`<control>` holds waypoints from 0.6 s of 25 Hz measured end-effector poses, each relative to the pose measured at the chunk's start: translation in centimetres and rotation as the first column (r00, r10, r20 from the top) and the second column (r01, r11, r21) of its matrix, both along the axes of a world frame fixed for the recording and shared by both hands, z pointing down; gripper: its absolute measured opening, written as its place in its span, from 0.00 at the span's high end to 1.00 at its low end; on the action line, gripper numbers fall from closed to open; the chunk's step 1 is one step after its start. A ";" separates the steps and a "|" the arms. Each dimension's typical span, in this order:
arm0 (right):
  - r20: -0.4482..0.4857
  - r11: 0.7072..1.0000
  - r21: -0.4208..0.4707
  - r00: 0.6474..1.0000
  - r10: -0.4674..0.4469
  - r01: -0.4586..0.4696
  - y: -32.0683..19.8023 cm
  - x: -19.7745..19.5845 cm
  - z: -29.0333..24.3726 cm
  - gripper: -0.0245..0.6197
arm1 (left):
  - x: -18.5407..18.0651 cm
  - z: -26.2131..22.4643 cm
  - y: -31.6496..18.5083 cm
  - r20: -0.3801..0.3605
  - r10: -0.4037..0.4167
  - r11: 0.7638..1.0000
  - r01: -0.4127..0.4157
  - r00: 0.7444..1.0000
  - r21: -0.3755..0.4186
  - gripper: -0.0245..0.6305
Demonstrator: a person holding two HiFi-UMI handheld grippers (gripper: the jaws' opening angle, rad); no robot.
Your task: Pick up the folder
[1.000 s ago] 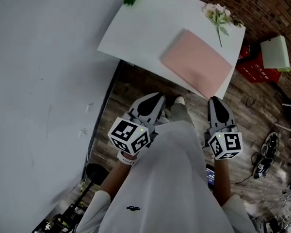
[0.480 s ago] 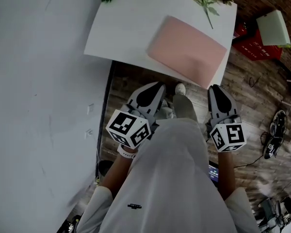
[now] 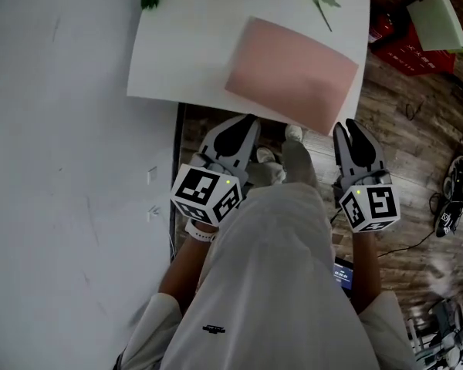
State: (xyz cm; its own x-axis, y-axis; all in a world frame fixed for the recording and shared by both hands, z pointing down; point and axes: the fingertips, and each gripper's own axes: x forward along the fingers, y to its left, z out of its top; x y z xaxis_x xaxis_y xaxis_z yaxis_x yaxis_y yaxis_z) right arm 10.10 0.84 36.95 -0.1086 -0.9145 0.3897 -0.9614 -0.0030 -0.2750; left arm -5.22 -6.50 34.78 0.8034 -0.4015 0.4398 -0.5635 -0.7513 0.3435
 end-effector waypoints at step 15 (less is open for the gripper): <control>0.077 0.996 -0.094 0.997 0.005 0.002 -3.2 1.9 5.5 0.67 | 1.5 3.8 -4.7 0.055 -0.001 0.999 0.003 0.998 -0.035 0.90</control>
State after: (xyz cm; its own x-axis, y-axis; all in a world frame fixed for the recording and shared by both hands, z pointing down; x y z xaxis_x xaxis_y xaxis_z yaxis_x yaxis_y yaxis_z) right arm 12.02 -2.35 42.47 -0.1405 -0.8744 0.4644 -0.9374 -0.0335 -0.3468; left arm -3.71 -11.16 38.61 0.7770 -0.3862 0.4972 -0.5835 -0.7382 0.3384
